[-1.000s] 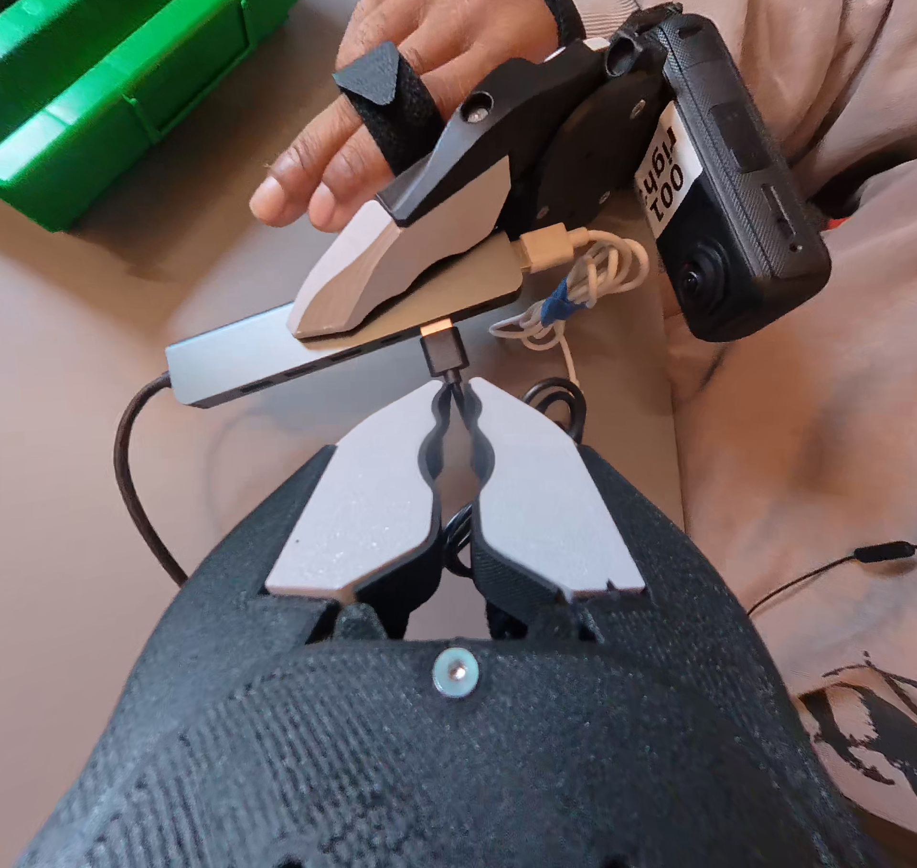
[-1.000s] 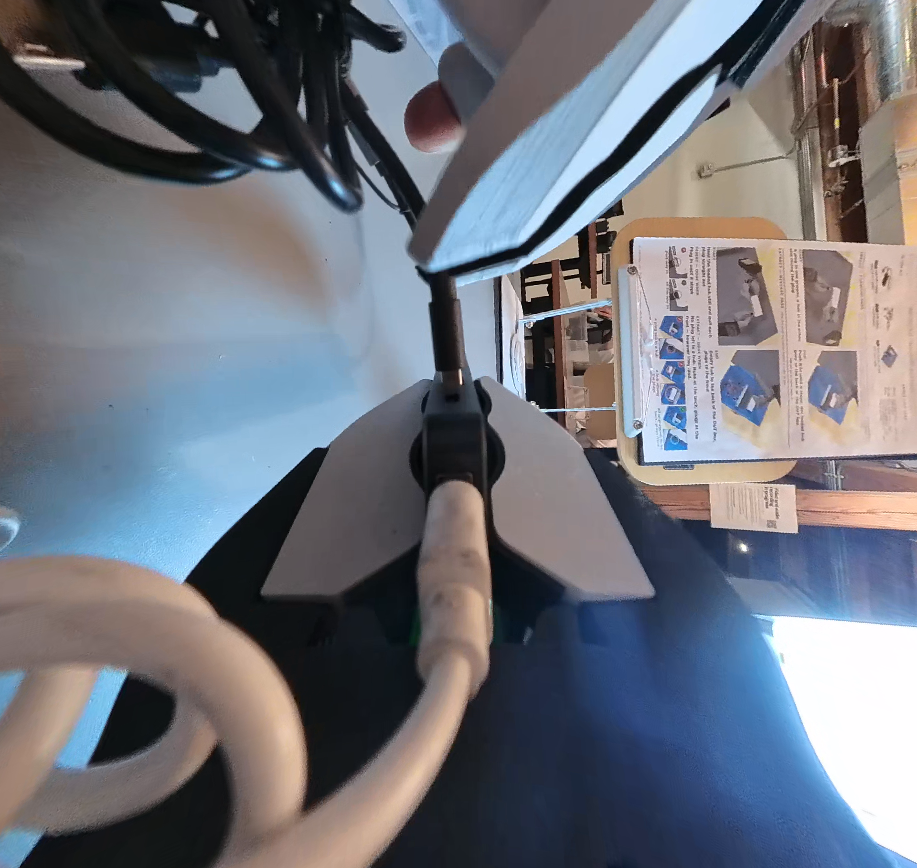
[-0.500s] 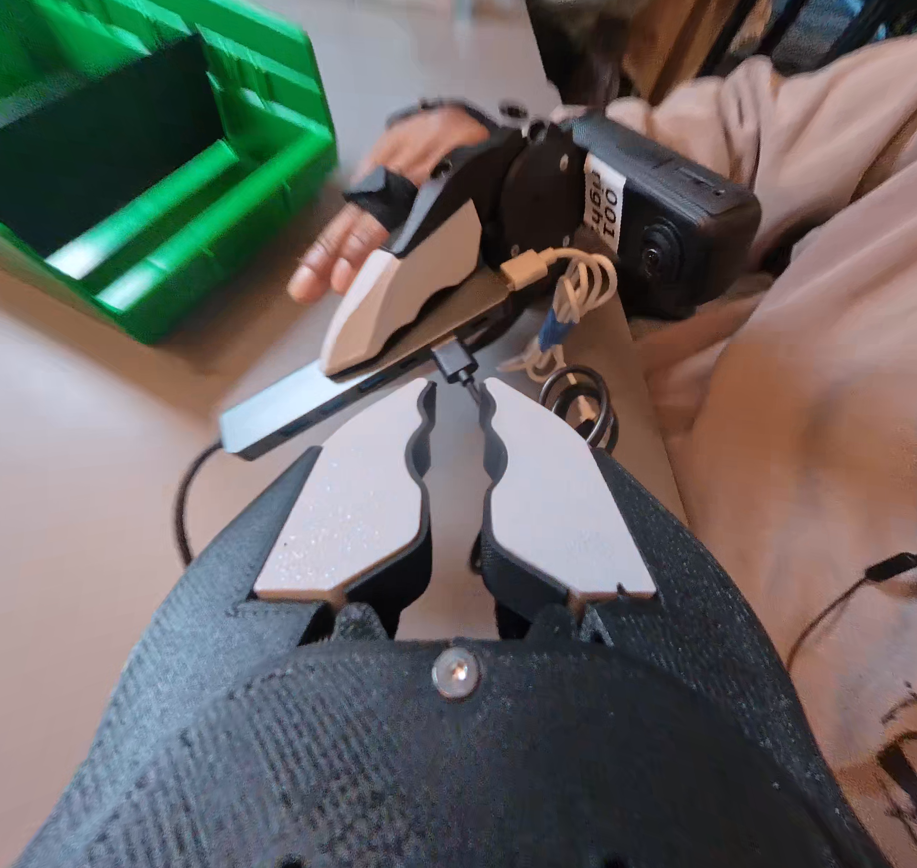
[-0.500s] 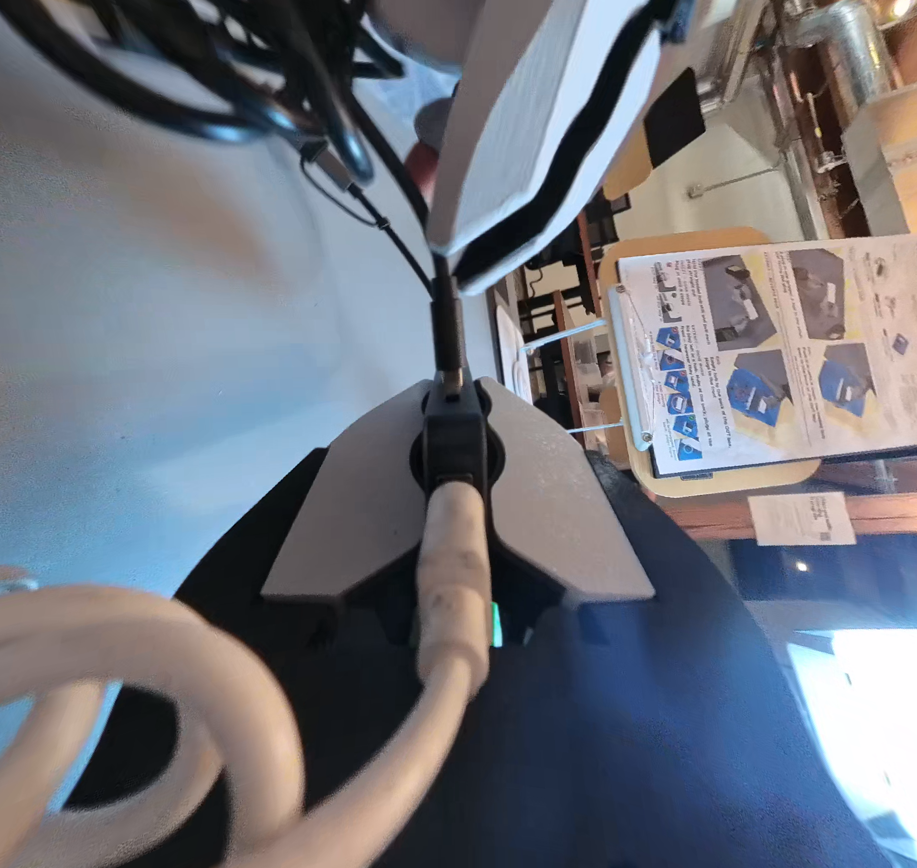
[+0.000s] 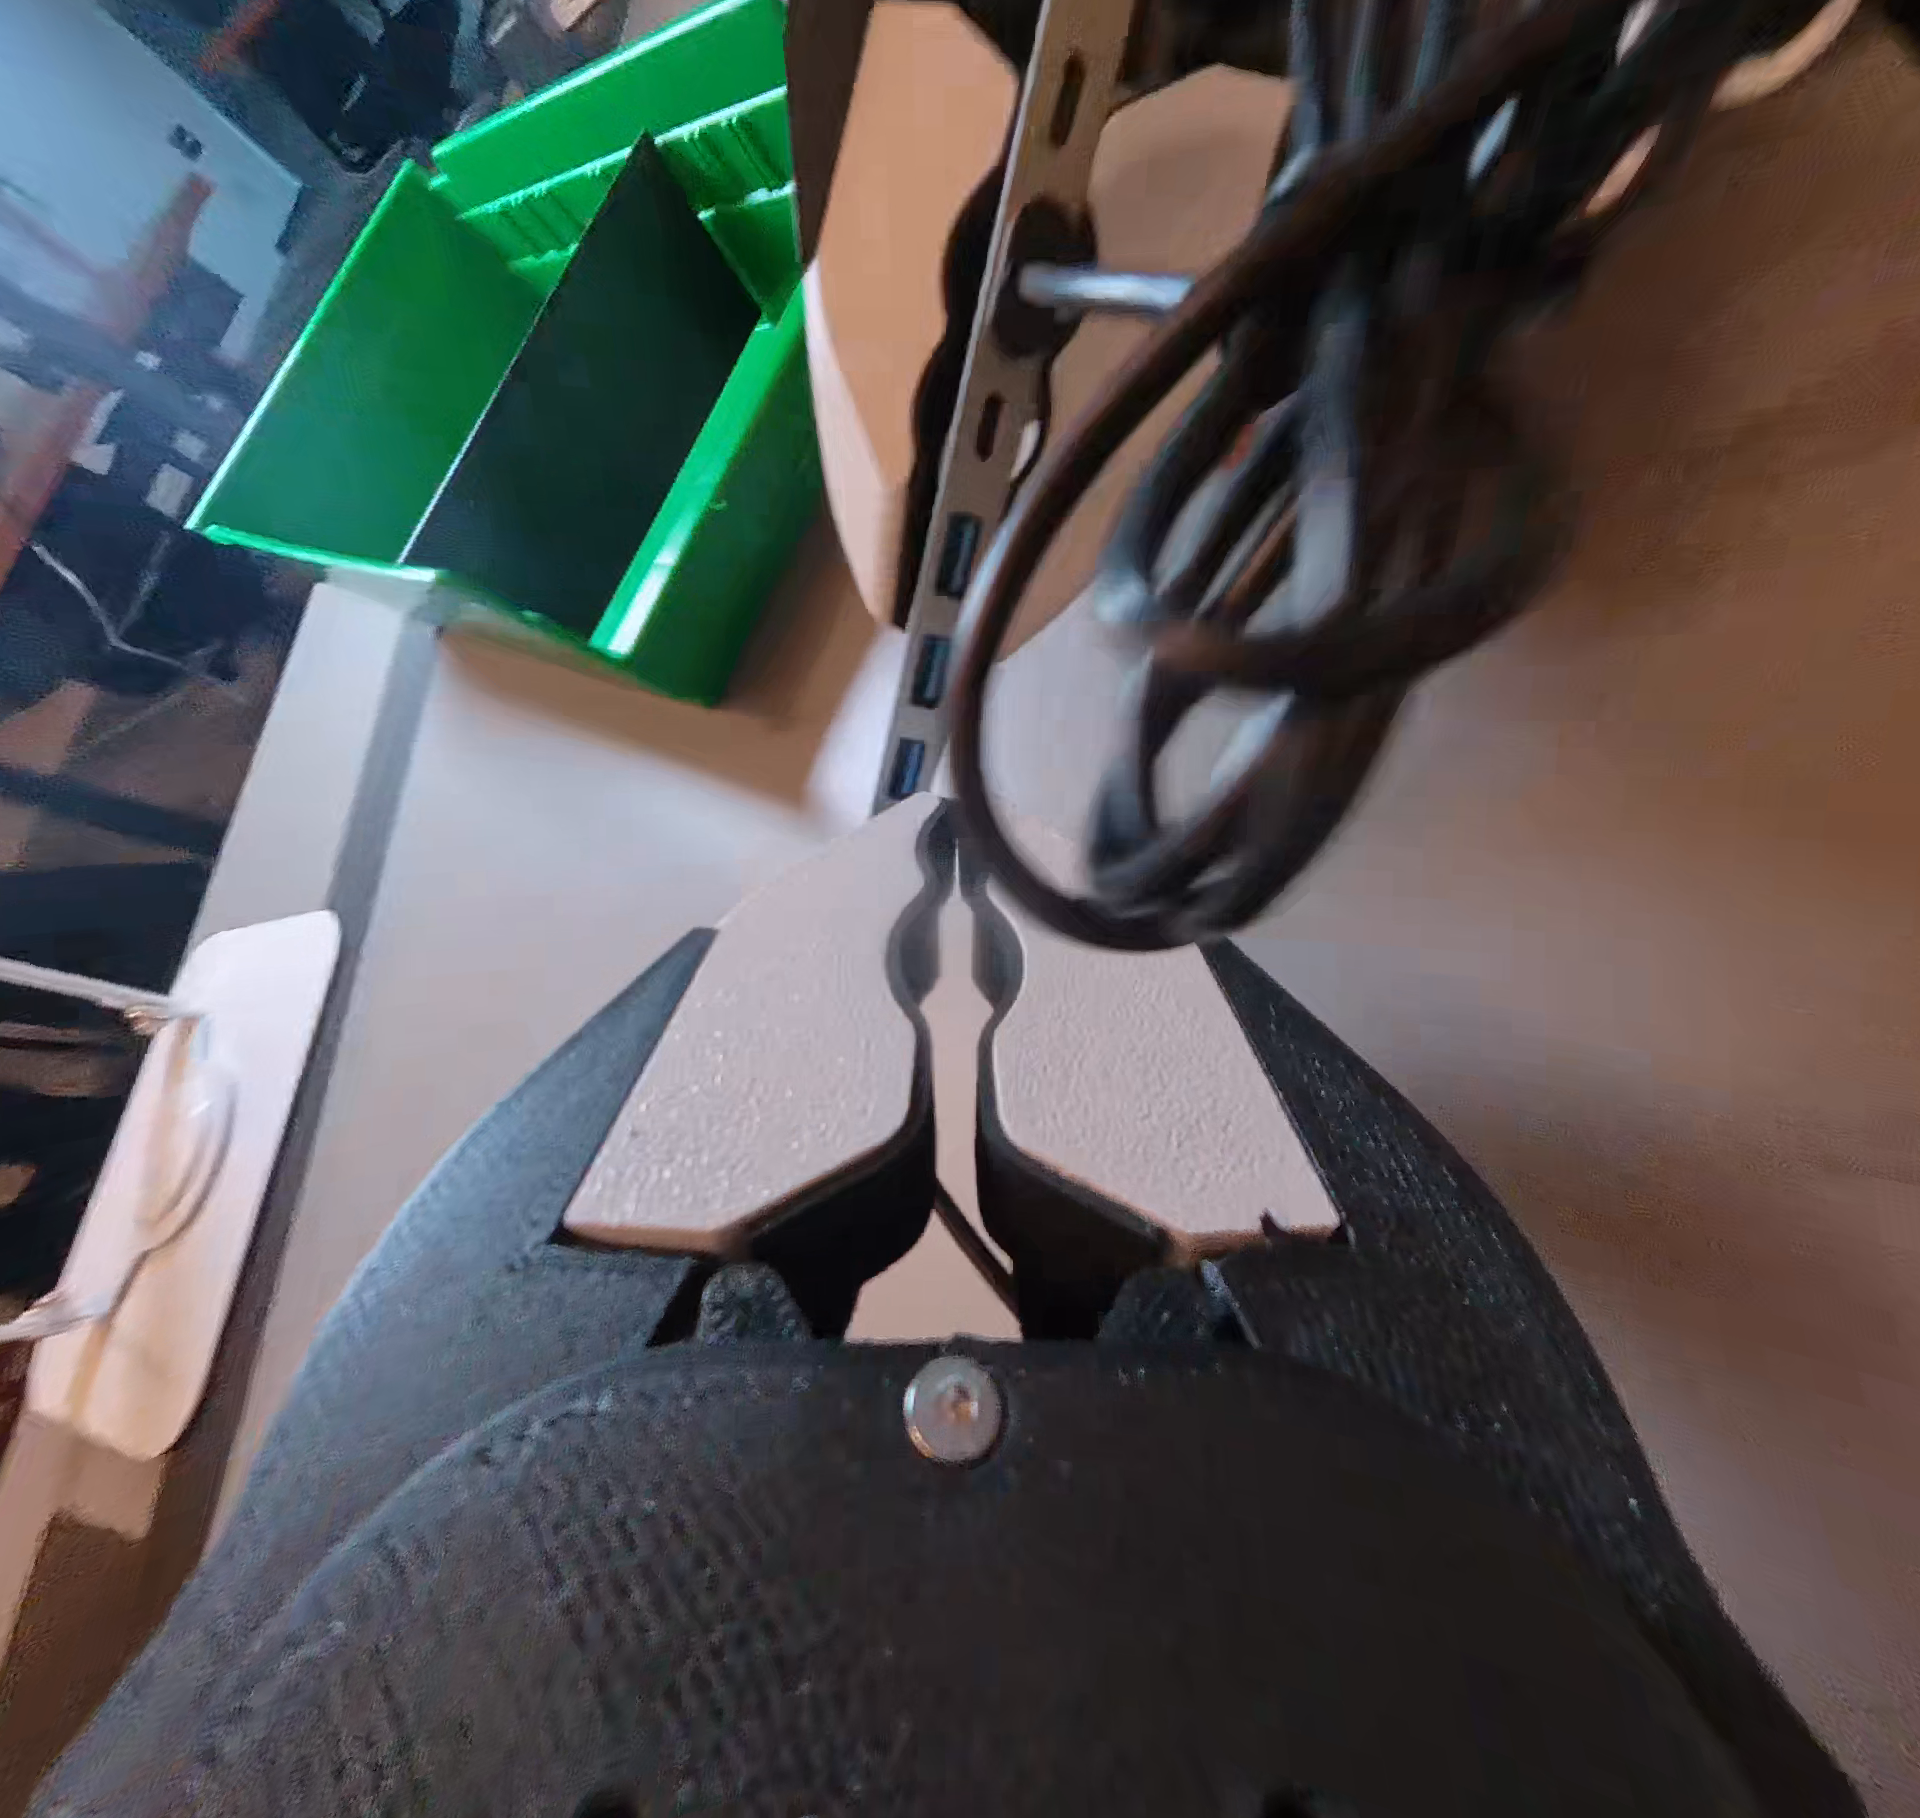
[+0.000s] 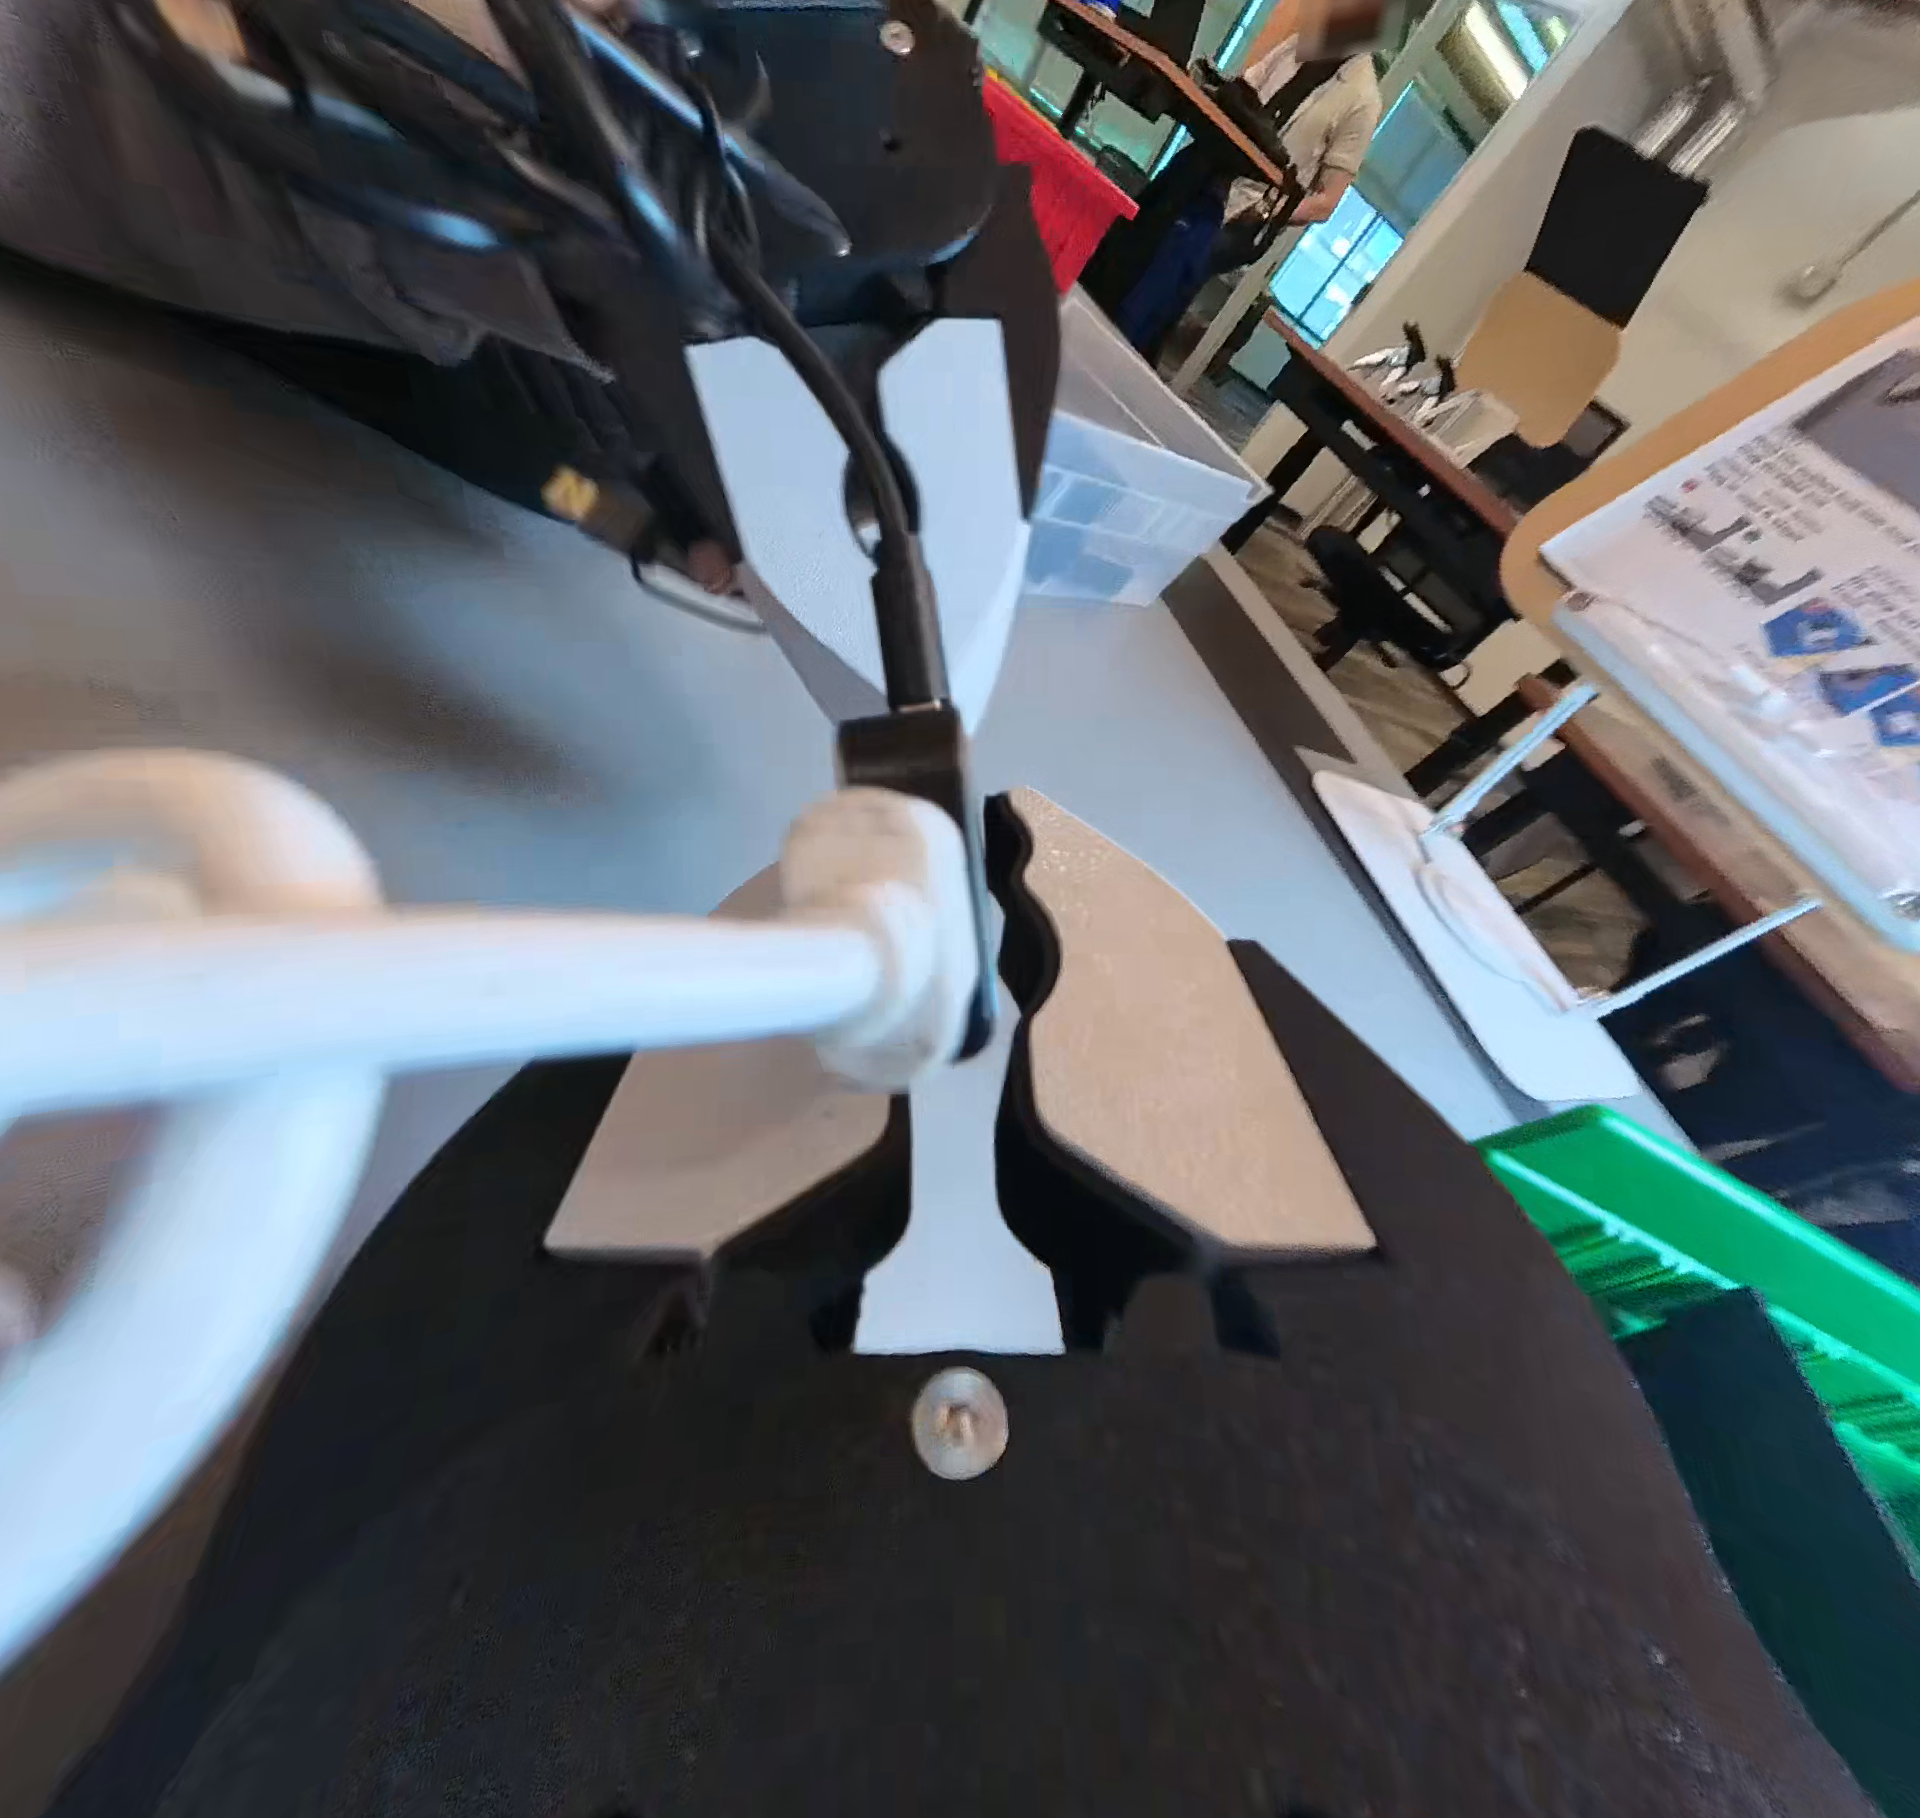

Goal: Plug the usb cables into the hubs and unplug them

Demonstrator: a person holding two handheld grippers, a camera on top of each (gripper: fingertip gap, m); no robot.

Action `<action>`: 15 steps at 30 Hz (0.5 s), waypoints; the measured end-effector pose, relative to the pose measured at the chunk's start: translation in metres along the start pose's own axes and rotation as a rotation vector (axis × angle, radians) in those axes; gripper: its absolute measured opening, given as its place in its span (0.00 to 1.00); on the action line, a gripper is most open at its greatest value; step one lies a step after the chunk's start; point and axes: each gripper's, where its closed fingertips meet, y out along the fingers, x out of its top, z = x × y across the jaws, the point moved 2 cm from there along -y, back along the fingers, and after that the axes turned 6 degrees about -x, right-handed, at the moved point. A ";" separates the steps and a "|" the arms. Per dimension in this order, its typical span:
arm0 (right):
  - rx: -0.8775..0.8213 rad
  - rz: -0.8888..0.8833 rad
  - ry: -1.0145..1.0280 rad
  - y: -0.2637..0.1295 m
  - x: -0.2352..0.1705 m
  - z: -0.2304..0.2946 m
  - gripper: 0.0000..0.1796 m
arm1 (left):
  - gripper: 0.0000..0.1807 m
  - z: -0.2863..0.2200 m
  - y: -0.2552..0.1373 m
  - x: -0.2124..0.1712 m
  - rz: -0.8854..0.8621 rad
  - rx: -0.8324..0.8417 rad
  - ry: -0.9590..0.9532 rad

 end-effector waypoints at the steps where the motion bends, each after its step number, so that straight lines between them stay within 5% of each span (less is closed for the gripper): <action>1: 0.002 0.006 0.036 0.000 -0.001 -0.002 0.07 | 0.00 -0.003 0.000 0.002 -0.017 -0.025 -0.016; 6: 0.048 0.039 0.135 -0.007 -0.005 -0.009 0.14 | 0.00 -0.001 -0.009 -0.002 -0.067 -0.049 -0.132; 15: 0.044 0.060 0.032 -0.029 0.013 -0.026 0.07 | 0.04 0.027 -0.032 -0.009 -0.170 0.107 -0.198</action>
